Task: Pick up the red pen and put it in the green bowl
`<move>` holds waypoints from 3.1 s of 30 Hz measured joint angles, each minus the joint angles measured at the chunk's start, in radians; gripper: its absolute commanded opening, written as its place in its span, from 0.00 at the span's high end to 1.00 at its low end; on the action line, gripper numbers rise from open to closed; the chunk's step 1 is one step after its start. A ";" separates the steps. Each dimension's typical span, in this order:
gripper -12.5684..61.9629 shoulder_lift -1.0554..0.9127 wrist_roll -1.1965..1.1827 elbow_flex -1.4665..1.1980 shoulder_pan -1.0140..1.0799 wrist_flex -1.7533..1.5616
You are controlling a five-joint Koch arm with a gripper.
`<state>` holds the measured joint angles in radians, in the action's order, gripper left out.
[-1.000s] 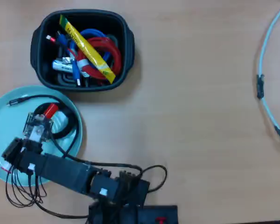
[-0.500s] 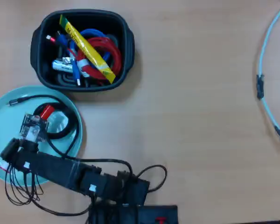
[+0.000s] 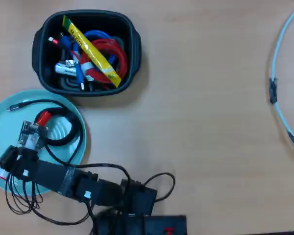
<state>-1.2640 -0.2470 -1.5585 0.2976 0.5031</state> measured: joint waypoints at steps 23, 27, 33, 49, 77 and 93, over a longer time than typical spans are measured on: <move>0.54 0.000 0.149 -0.002 0.000 0.046; 0.54 -0.017 0.149 -0.002 0.002 0.091; 0.54 -0.138 0.184 0.183 0.054 0.443; 0.54 -0.160 0.238 0.193 0.667 0.899; 0.53 -0.566 0.238 -0.899 1.236 0.138; 0.54 -0.571 0.238 -1.104 1.255 -0.244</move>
<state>-1.8346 -0.0092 -2.6630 1.5524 0.2592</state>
